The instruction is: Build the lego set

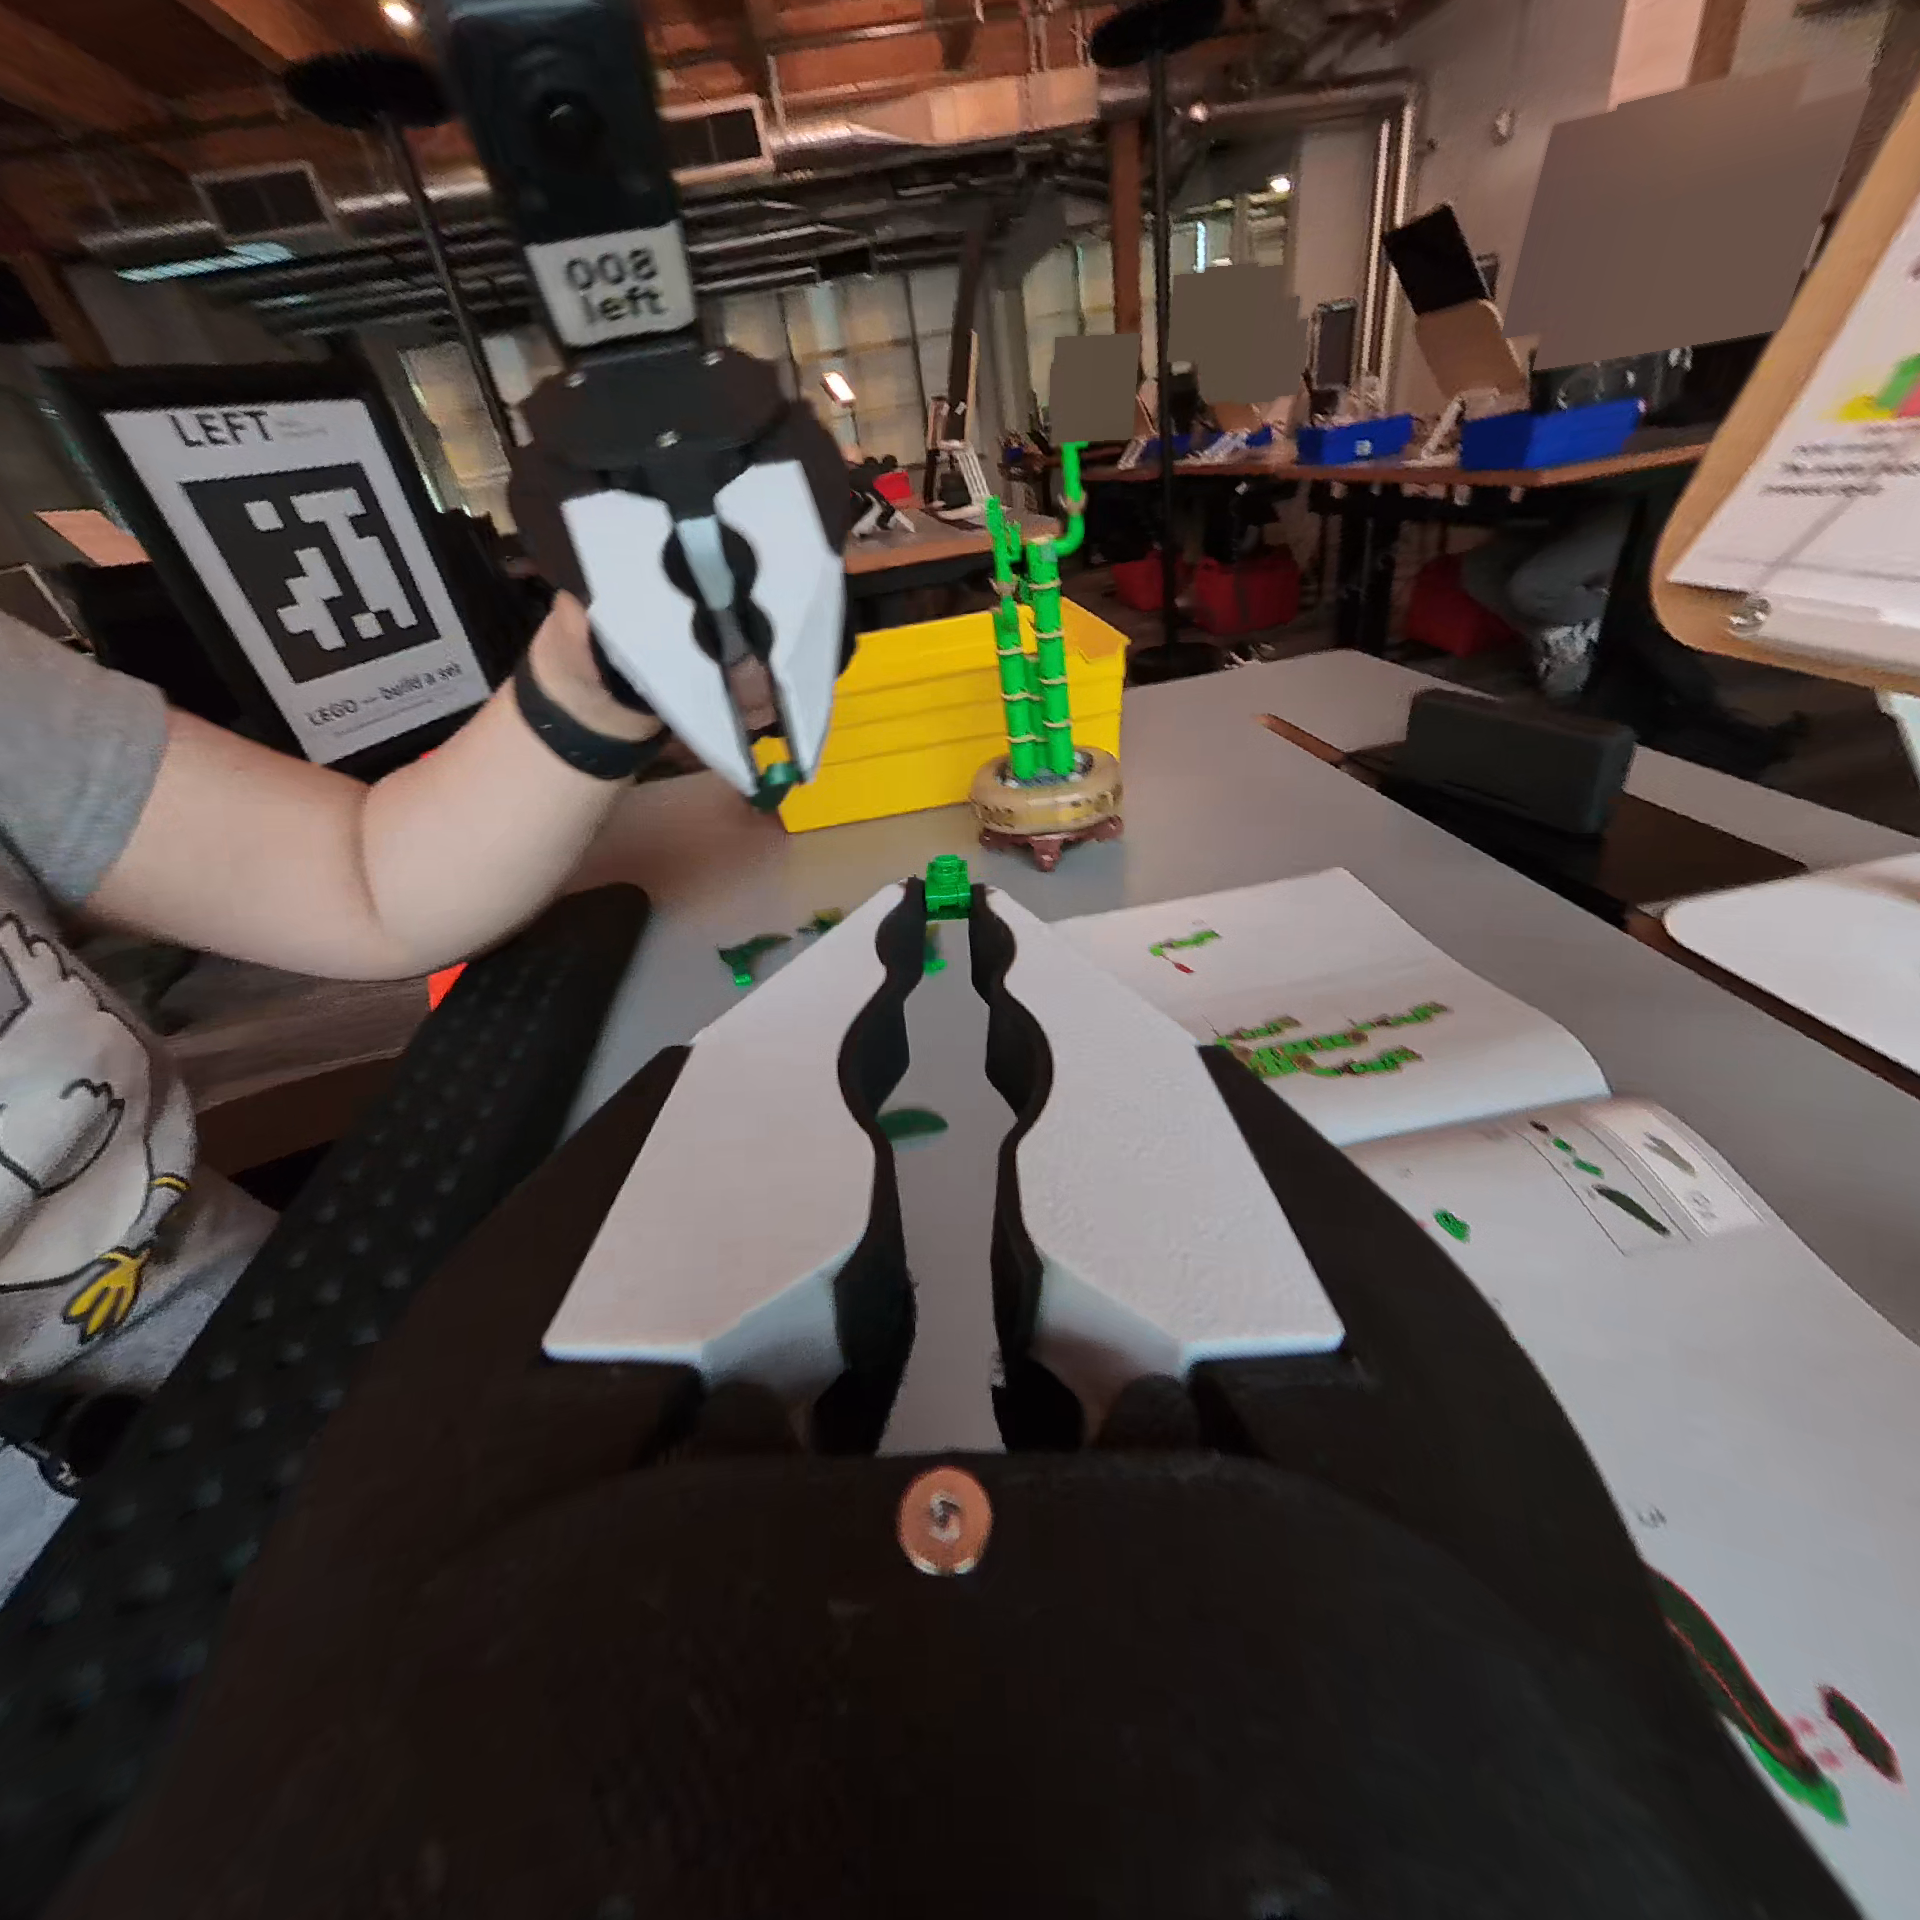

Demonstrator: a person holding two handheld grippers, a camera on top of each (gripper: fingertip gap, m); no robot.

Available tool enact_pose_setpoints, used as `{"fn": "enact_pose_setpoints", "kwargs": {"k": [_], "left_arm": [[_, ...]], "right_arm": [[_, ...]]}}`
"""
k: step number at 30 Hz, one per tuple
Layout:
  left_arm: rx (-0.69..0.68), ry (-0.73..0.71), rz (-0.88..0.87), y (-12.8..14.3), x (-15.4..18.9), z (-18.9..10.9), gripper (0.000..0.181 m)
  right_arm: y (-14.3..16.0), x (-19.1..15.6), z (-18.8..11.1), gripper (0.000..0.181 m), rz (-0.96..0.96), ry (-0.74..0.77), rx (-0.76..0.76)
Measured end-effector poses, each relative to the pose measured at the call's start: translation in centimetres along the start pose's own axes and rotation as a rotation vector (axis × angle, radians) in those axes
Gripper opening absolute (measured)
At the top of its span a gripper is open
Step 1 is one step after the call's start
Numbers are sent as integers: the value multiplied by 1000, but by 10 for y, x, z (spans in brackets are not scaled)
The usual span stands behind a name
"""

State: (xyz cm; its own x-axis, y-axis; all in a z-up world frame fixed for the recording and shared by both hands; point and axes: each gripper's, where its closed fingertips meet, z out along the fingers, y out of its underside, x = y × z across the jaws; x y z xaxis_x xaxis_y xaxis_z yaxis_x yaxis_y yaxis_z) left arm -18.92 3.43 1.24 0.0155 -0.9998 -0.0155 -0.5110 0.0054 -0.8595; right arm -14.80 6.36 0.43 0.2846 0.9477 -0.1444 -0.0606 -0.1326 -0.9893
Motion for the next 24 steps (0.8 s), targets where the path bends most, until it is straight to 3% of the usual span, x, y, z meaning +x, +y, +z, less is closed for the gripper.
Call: {"fn": "enact_pose_setpoints", "kwargs": {"k": [3, 7, 11, 19, 24], "left_arm": [[0, 56, 92, -23, -1, -1, 6], [67, 81, 161, -40, 0, -5, 6], [127, 105, 112, -44, -3, -19, 6], [422, 255, -108, -83, 4, -79, 5], [390, 225, -100, -80, 8, -85, 5]], "right_arm": [[-7, -18, 7, 6, -11, -56, 16], [-20, -20, 11, 6, -99, -13, 1], [-48, -32, 19, 6, -53, -93, -33], [-97, -54, 52, 6, -10, -150, -197], [-96, -65, 60, 6, 9, -159, -212]]}}
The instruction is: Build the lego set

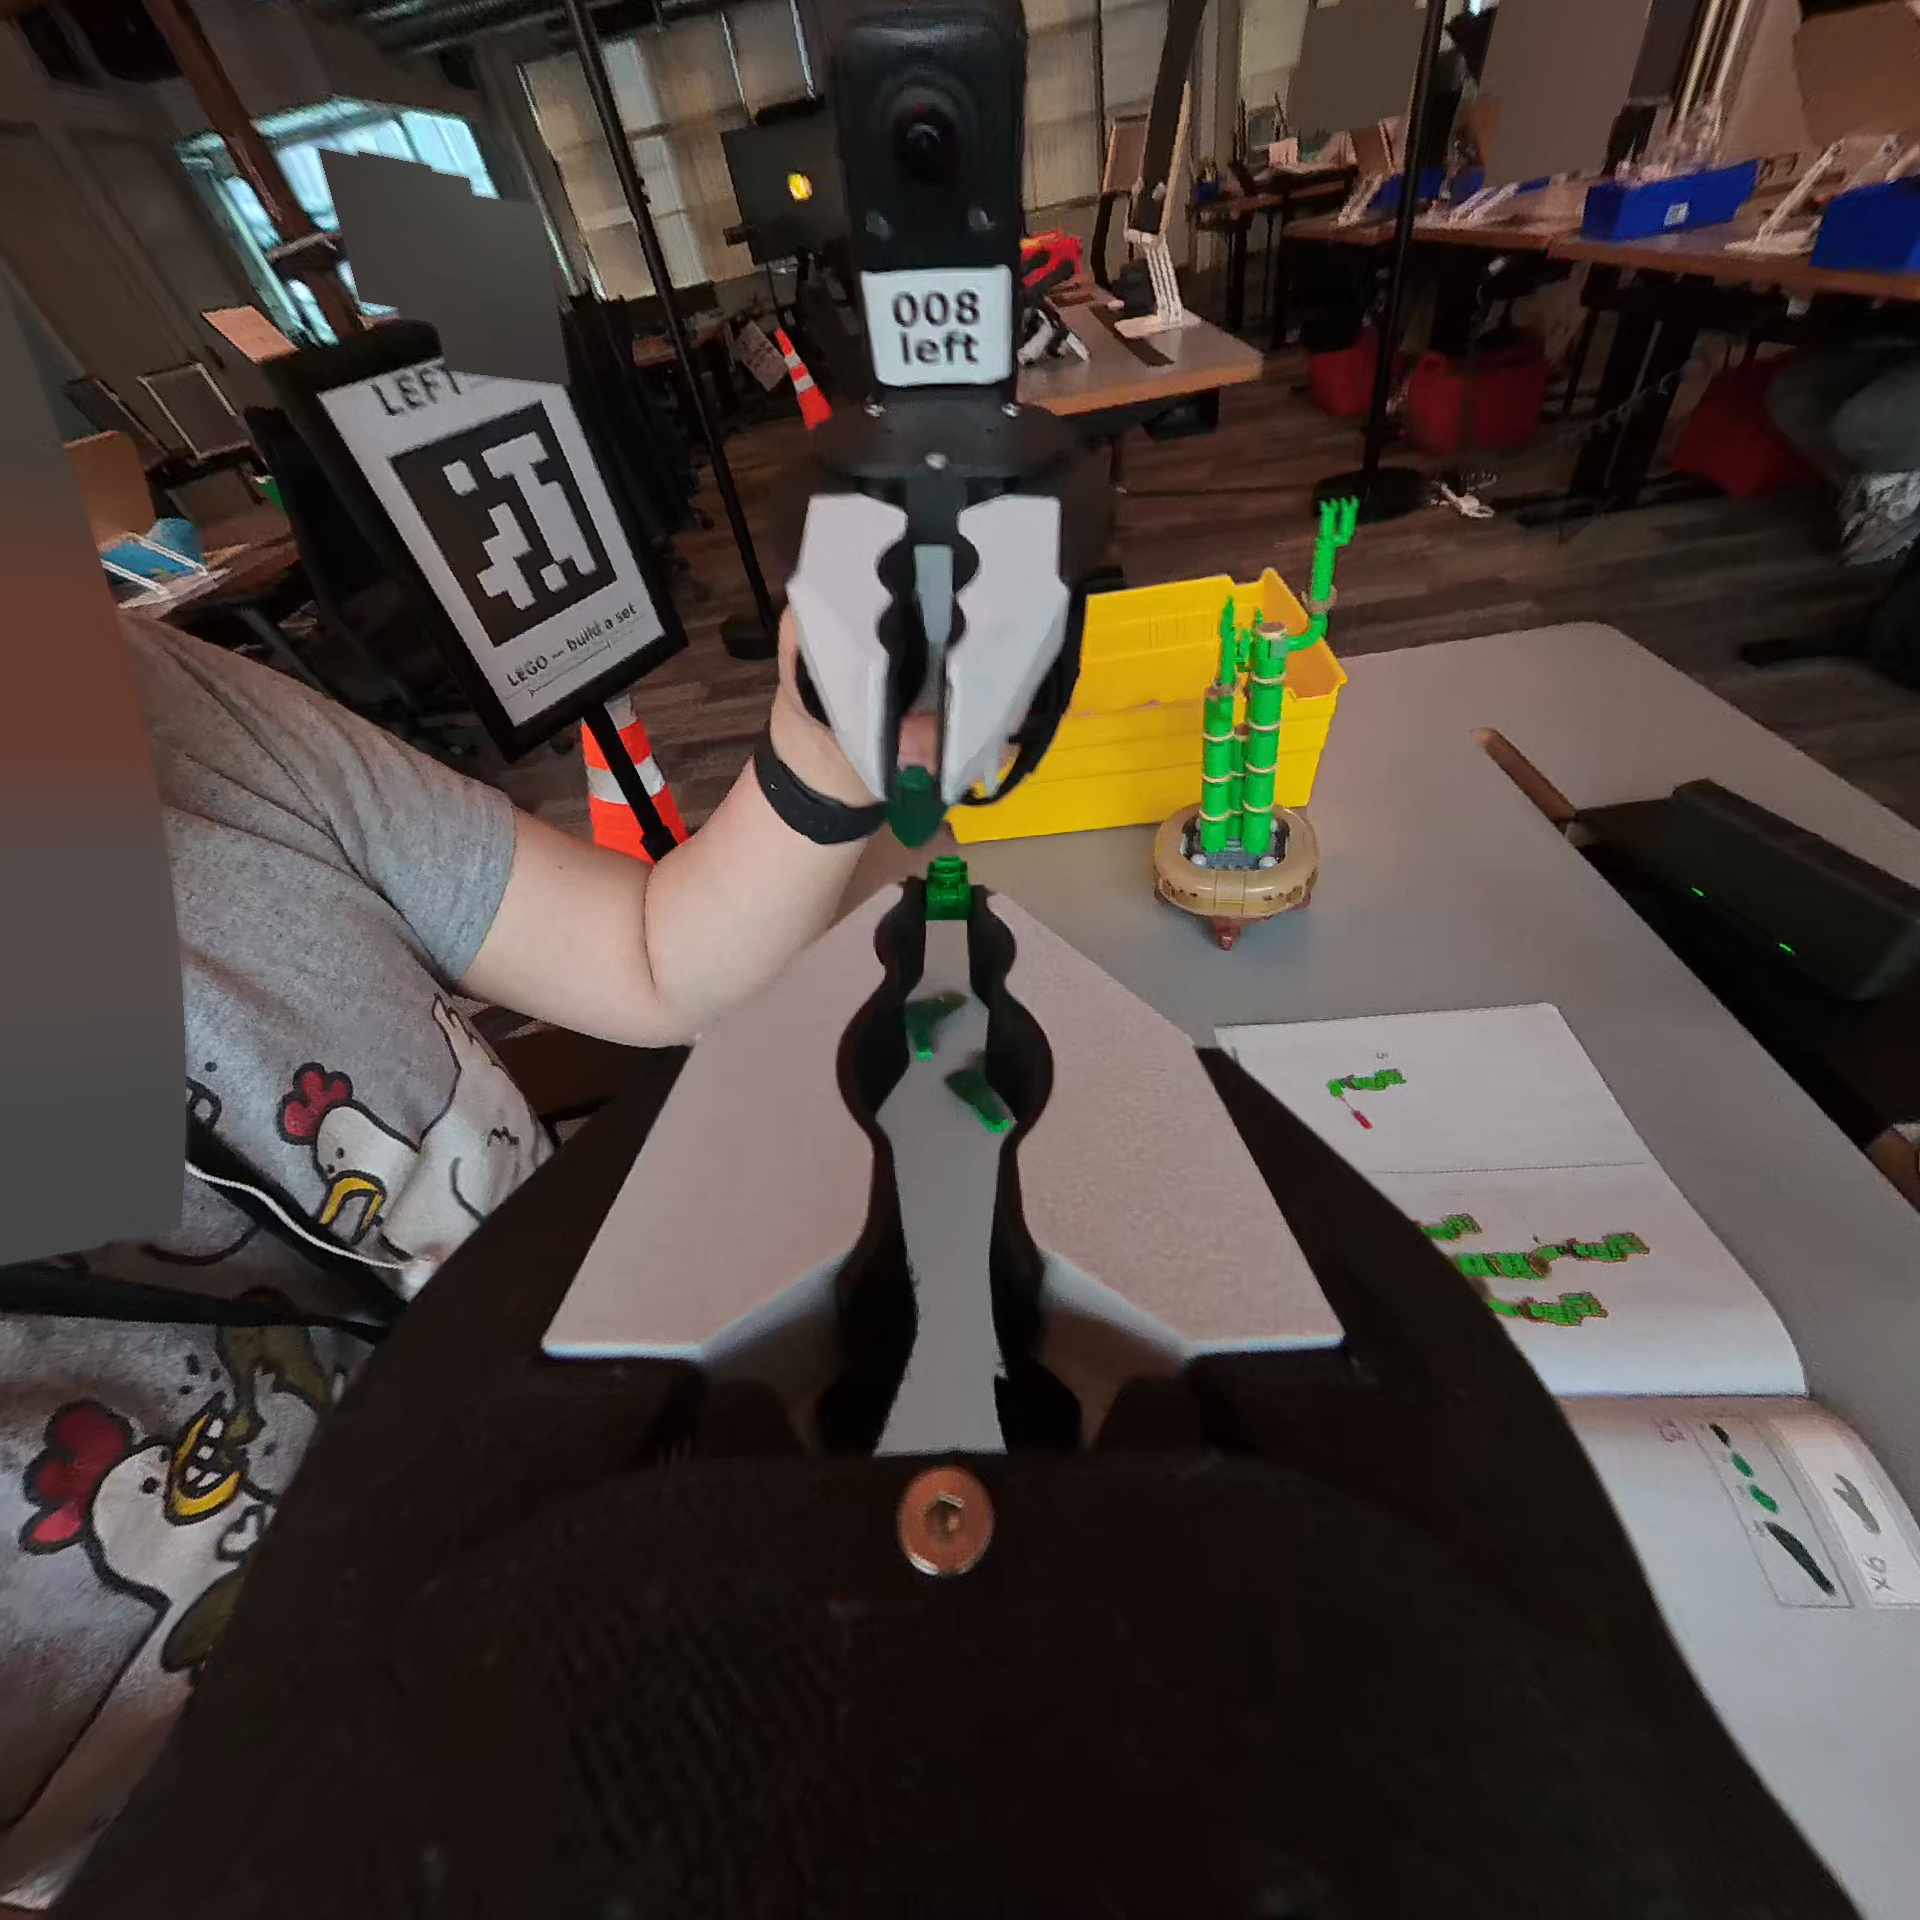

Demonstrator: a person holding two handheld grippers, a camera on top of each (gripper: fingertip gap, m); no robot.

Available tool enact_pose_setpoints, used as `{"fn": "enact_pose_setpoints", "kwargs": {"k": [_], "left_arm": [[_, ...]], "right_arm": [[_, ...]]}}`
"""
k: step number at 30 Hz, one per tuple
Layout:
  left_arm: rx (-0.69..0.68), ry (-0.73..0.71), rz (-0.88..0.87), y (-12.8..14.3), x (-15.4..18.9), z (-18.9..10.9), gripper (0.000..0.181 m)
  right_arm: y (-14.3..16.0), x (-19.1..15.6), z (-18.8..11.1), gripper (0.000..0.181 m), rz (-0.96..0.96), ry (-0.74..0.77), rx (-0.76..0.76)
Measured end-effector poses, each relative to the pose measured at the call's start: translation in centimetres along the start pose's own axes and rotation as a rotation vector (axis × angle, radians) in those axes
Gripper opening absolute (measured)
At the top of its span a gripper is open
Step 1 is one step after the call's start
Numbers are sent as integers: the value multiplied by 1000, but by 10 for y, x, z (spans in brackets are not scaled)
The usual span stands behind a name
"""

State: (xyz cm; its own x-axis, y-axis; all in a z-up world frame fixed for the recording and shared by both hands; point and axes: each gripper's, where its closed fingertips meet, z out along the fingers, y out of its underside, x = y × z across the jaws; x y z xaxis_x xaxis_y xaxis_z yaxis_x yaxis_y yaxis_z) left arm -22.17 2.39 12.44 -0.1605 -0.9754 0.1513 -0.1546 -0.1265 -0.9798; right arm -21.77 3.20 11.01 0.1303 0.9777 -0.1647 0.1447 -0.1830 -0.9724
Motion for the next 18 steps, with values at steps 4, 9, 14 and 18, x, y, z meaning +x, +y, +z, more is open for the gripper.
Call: {"fn": "enact_pose_setpoints", "kwargs": {"k": [4, 9, 14, 18], "left_arm": [[-48, -10, -1, 6, 3, 9, 5], [-55, -7, -19, 8, 5, 13, 5], [-72, 29, -61, 13, 7, 16, 6], [-80, 26, -69, 16, 5, 18, 6]], "right_arm": [[-1, -11, -1, 6, 1, -25, -12], [2, -14, -4, 6, 24, -40, -21], [9, -13, -3, 6, 56, -41, -55], [12, -12, -3, 6, 58, -35, -71]]}}
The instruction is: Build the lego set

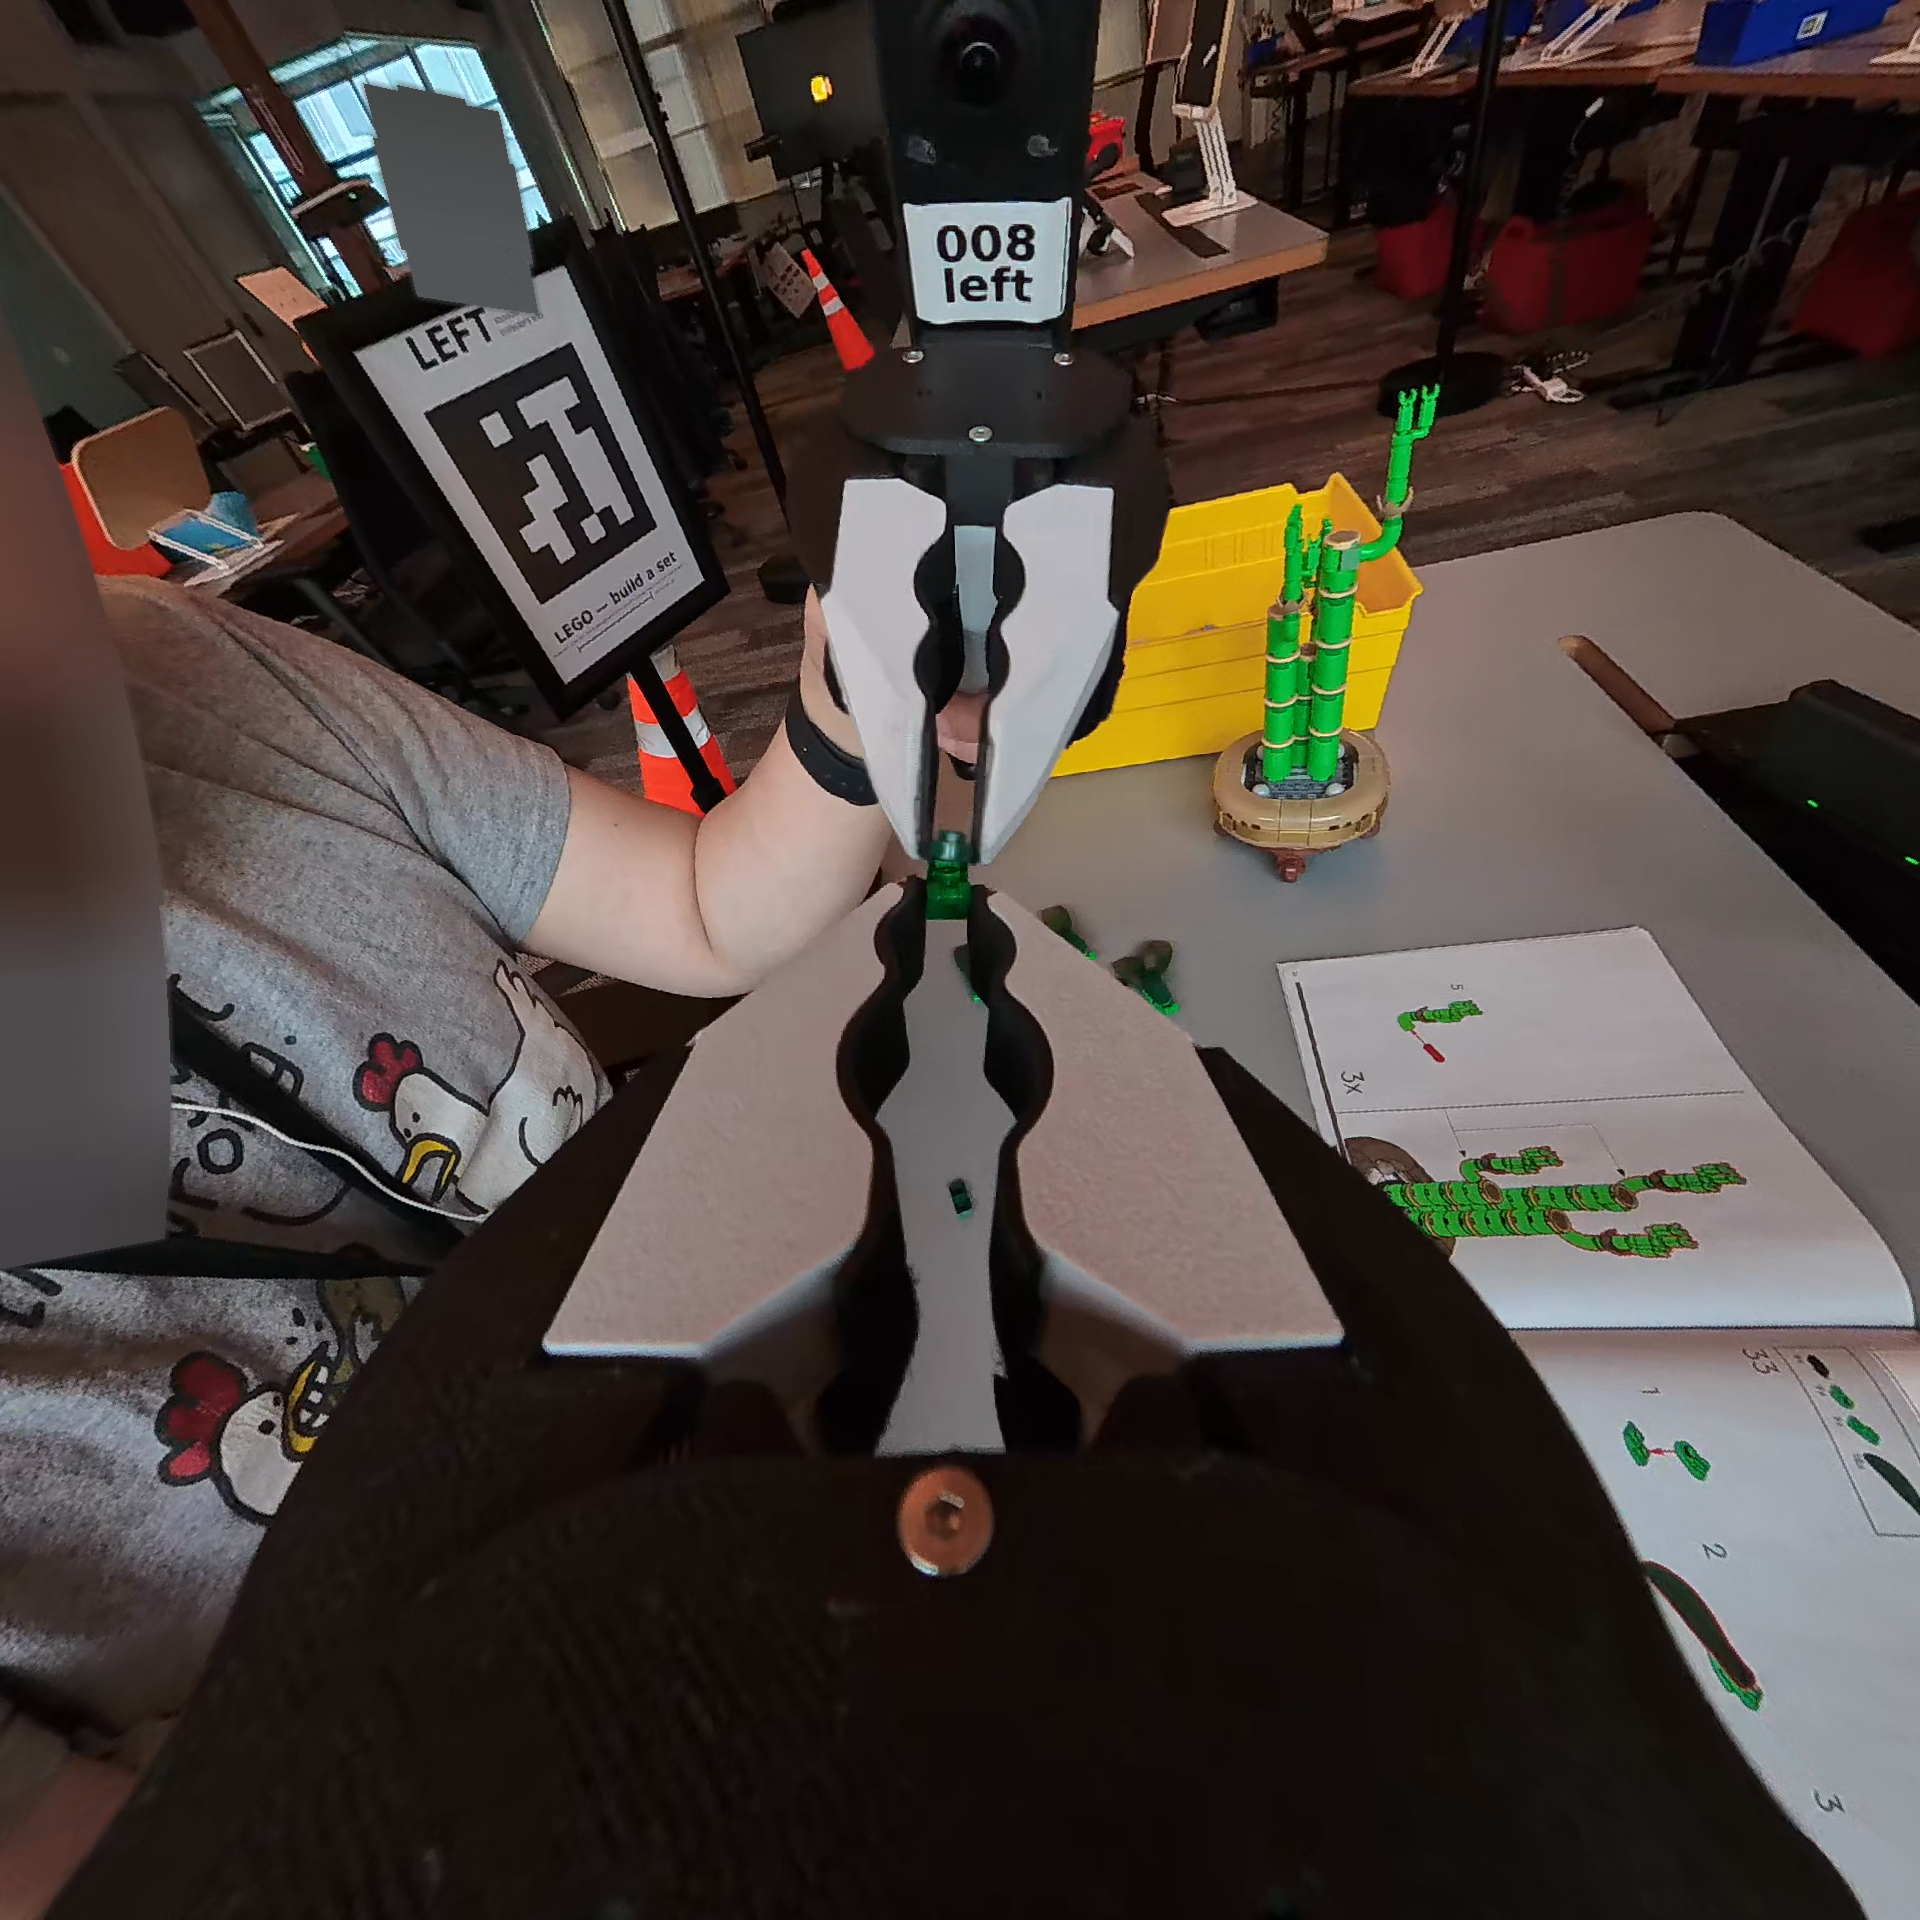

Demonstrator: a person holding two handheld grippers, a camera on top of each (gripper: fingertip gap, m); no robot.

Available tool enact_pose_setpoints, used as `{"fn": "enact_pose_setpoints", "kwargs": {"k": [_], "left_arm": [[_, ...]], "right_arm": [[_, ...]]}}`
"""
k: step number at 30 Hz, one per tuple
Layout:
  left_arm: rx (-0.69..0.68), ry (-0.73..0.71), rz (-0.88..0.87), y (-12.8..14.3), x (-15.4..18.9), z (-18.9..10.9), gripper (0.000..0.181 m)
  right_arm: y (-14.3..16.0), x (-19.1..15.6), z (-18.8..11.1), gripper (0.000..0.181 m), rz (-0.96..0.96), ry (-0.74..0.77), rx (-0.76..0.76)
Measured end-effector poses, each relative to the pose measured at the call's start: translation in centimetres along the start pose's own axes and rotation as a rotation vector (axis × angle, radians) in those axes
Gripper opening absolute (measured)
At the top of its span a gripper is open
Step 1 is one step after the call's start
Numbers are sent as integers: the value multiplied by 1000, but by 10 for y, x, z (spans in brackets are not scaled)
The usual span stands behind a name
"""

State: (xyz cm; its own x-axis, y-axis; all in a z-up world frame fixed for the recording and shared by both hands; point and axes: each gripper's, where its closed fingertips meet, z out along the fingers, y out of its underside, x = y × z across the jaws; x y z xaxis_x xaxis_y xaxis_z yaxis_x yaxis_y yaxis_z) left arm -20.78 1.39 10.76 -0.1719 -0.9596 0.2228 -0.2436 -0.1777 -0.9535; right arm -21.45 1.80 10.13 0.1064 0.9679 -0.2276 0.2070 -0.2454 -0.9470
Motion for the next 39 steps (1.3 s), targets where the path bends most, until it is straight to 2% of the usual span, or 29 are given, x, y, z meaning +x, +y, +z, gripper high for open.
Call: {"fn": "enact_pose_setpoints", "kwargs": {"k": [16, 27, 34, 39], "left_arm": [[-102, -81, 27, 18, -14, 1, 6], [-32, -67, -5, 9, -16, -5, 6], [-84, -124, 44, 16, -21, -7, 6], [-117, -196, 147, 16, -22, -8, 6]], "right_arm": [[16, 13, 9, 6, 60, 9, -70], [4, 16, 11, 5, 138, -65, 33], [8, 21, 15, 5, 125, -42, 18], [7, 22, 17, 5, 133, -58, 36]]}}
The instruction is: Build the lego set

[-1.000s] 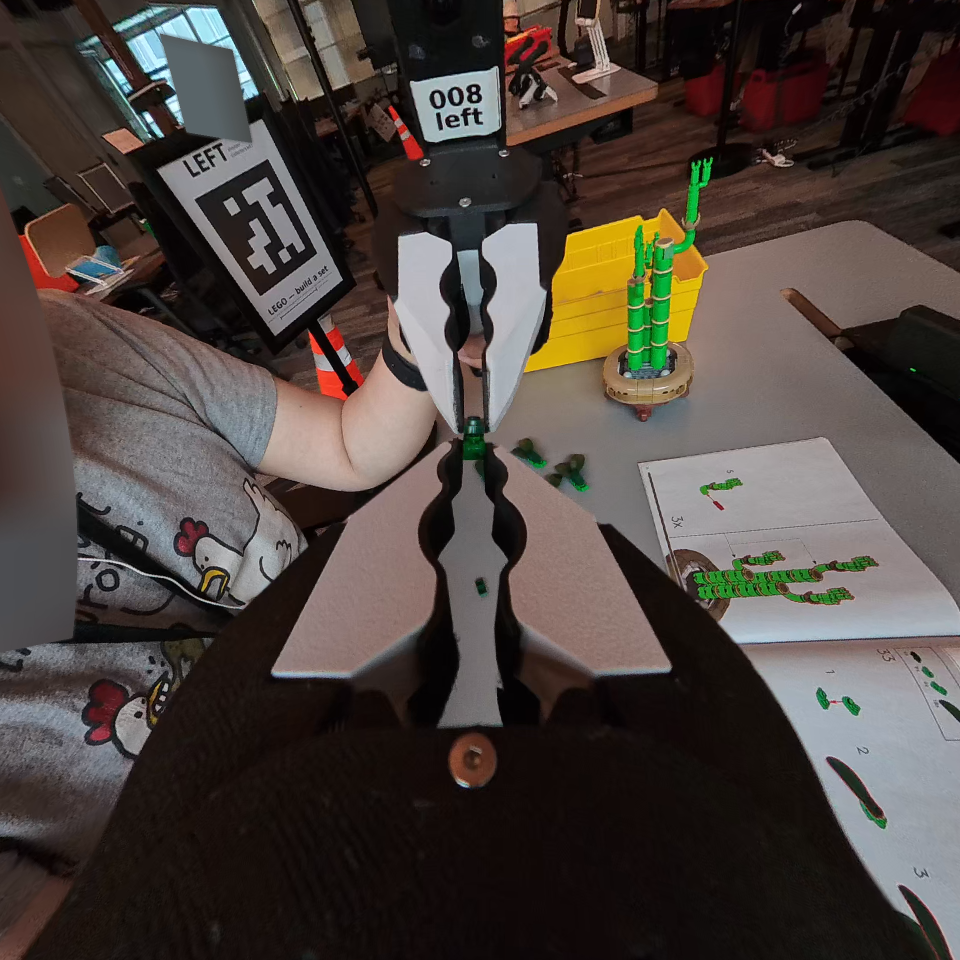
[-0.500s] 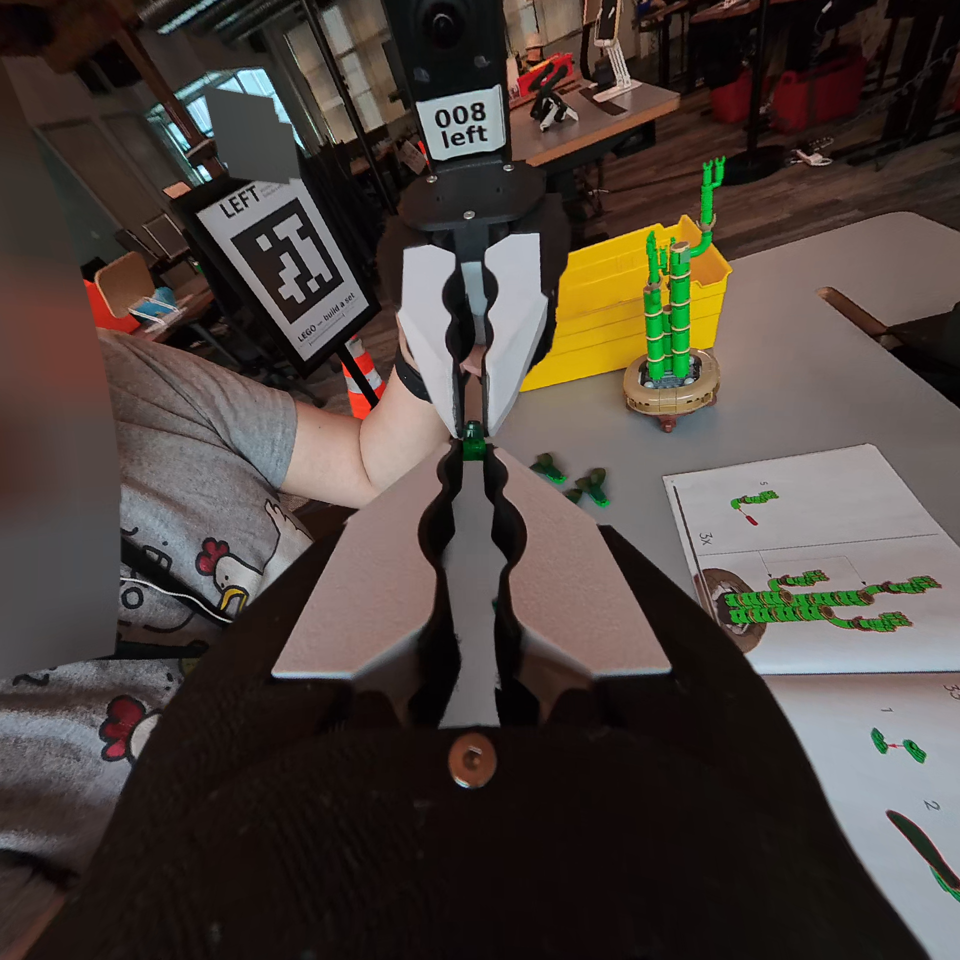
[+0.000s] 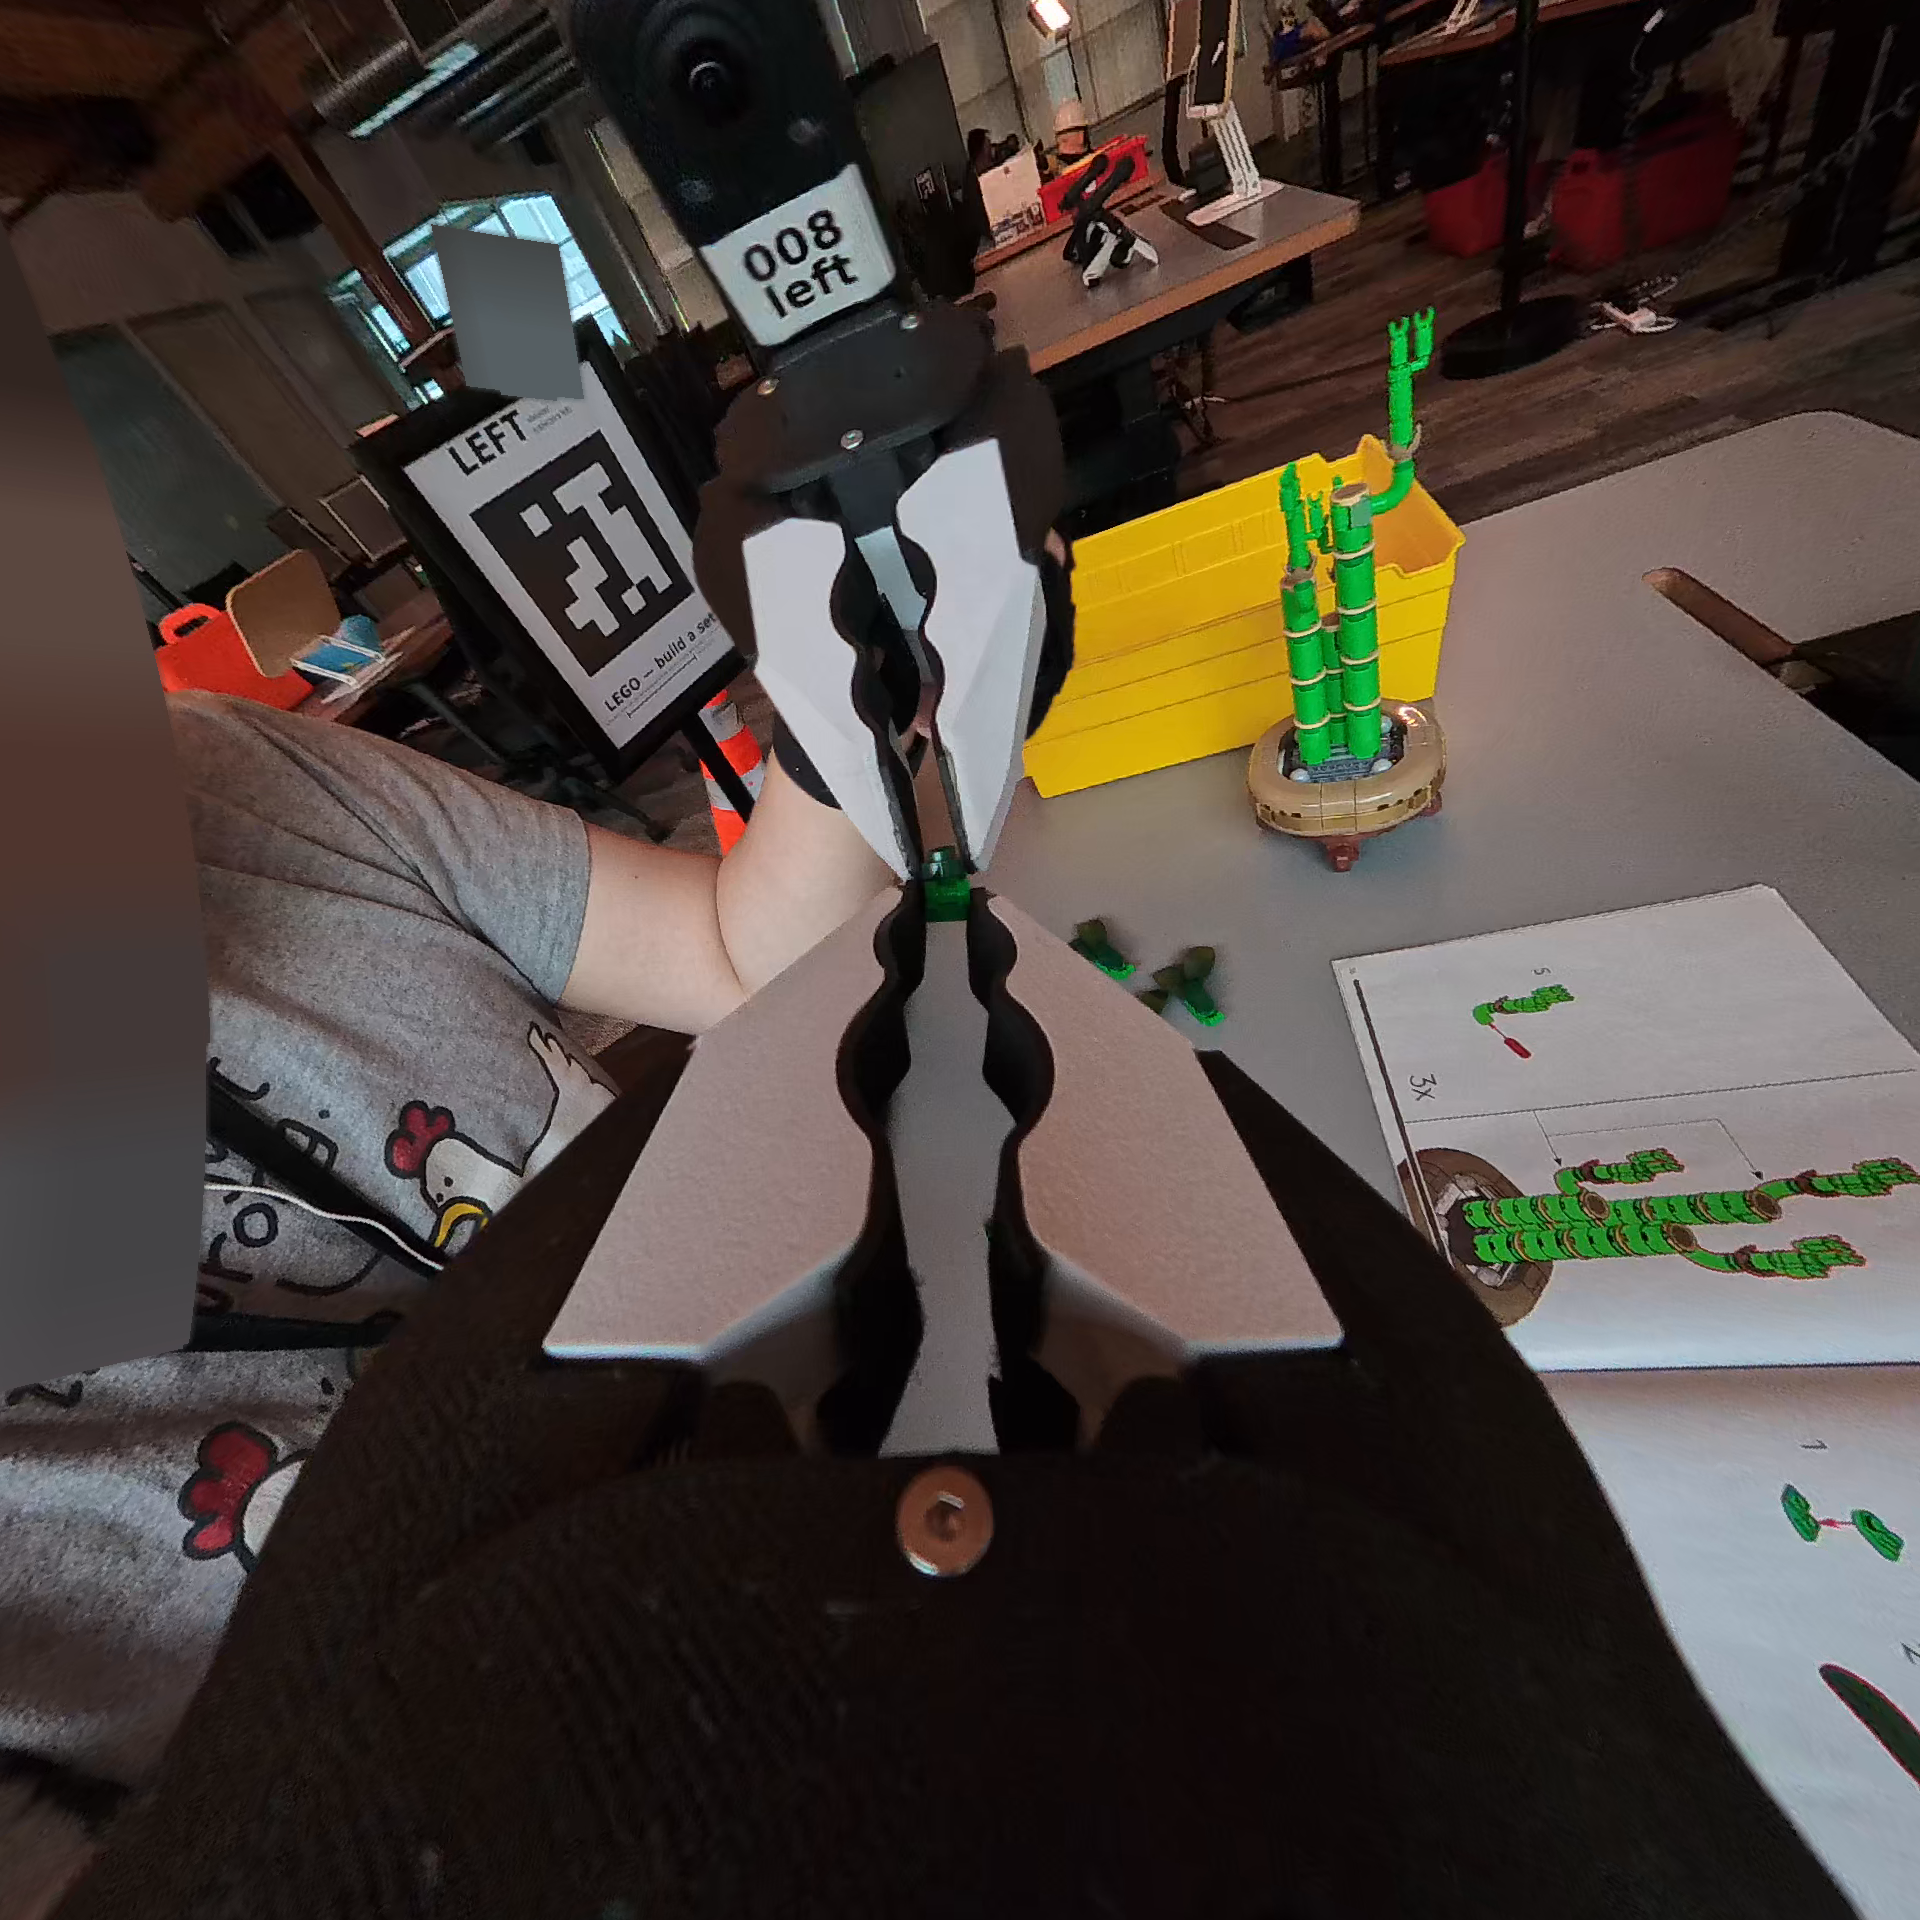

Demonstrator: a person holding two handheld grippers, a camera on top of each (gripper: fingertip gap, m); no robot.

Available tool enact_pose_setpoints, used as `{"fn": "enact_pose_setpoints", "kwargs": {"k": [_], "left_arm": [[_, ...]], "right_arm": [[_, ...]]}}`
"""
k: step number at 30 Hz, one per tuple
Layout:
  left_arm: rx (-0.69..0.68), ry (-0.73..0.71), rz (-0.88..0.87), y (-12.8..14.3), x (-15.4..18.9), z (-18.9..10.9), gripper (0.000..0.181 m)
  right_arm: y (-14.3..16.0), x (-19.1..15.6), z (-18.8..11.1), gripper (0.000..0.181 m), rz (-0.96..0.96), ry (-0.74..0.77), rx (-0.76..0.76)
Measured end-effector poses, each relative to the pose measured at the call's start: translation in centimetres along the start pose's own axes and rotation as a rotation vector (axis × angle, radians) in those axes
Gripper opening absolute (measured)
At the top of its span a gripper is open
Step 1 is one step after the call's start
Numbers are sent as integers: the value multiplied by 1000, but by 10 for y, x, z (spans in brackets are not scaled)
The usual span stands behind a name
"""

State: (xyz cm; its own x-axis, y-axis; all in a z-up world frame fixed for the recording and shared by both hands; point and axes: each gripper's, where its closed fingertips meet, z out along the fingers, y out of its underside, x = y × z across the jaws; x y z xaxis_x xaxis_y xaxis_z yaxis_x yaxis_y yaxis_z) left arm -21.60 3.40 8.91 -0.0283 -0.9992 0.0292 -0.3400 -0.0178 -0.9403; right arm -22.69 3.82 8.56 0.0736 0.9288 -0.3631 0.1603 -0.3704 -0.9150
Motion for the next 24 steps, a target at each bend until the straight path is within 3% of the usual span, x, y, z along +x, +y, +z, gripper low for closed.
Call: {"fn": "enact_pose_setpoints", "kwargs": {"k": [16, 24], "left_arm": [[-27, 15, -51, 5, 2, -1, 6], [80, 92, -109, -8, 4, -2, 6]], "right_arm": [[3, 0, 3, 5, -151, 26, -12], [-6, -6, -3, 5, -115, -49, 68]]}}
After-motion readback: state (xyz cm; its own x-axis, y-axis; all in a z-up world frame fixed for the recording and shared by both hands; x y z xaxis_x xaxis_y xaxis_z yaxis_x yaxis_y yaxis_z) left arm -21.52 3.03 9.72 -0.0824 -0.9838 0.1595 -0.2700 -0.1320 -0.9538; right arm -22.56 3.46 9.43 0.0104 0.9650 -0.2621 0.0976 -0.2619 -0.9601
